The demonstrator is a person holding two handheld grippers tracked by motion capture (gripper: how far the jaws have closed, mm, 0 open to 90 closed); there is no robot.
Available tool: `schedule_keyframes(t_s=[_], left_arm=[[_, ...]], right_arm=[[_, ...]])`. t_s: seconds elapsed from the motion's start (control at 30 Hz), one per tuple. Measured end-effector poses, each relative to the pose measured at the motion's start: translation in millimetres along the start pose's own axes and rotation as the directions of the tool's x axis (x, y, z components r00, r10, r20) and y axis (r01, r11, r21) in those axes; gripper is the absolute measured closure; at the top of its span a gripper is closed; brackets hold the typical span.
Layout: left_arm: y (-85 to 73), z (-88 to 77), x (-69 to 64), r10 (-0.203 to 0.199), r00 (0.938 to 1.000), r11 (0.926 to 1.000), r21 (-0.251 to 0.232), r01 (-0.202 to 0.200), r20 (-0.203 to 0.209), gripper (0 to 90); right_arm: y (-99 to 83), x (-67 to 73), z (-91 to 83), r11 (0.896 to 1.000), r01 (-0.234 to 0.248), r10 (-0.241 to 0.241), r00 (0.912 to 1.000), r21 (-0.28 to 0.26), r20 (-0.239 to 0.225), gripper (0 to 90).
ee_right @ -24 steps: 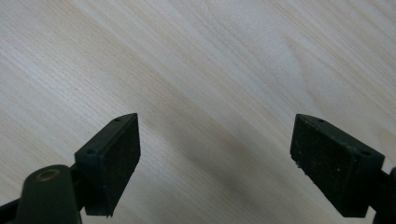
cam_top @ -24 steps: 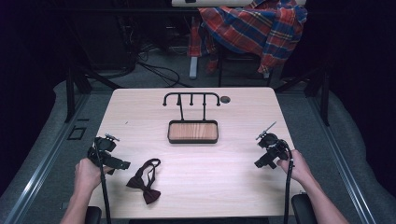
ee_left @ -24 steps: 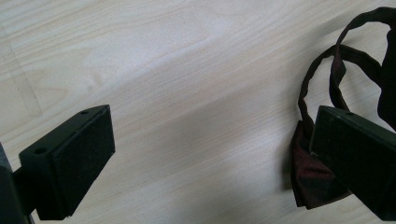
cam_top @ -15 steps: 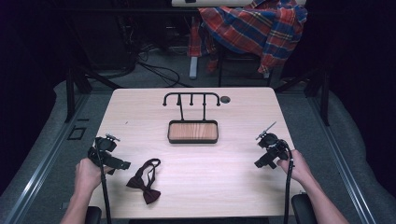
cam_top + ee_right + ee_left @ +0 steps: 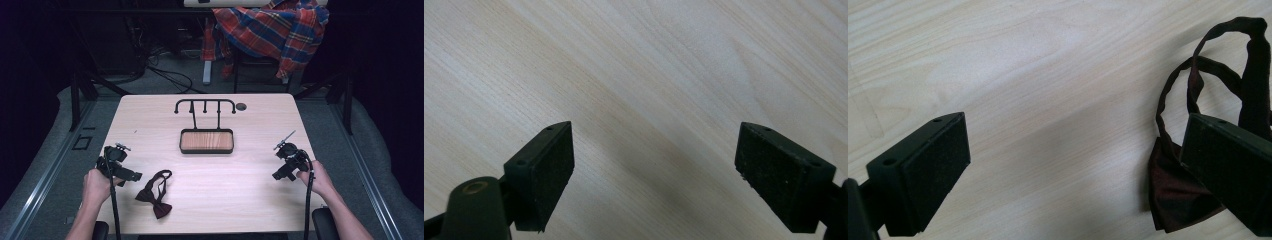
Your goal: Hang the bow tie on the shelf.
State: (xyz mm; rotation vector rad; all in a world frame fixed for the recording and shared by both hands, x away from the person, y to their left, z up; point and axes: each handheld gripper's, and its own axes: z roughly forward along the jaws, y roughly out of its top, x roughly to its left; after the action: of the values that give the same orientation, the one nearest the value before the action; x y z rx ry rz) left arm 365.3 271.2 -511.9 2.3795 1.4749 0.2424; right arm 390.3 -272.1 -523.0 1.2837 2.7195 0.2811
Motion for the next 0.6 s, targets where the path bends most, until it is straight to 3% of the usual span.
schedule_keyframes(t_s=[0.07, 0.3, 0.37, 0.6], left_arm=[[2.3, 0.4, -2.3, 0.006, 1.0, 1.0, -0.002, -0.006, 0.005, 0.0], [9.7, 5.0, -12.4, 0.025, 0.999, 0.9997, -0.005, -0.025, 0.037, 0.0], [13.6, 7.0, -17.4, 0.038, 0.9982, 0.9992, -0.012, -0.038, 0.045, 0.0], [24.6, 16.3, -30.5, 0.078, 0.9961, 0.997, 0.002, -0.078, 0.042, 0.1]], right_arm=[[-0.9, 1.1, 1.5, 1.0, -0.017, 0.017, 0.9999, -0.022, -0.004, 15.9], [0.2, 0.3, 0.3, 1.0, -0.003, 0.003, 1.0, -0.005, -0.008, 15.9], [-0.6, 0.9, 1.8, 1.0, -0.019, 0.019, 0.9998, -0.022, -0.007, 15.9], [-0.4, 1.5, 2.0, 0.999, -0.023, 0.023, 0.9997, -0.023, -0.013, 15.9]])
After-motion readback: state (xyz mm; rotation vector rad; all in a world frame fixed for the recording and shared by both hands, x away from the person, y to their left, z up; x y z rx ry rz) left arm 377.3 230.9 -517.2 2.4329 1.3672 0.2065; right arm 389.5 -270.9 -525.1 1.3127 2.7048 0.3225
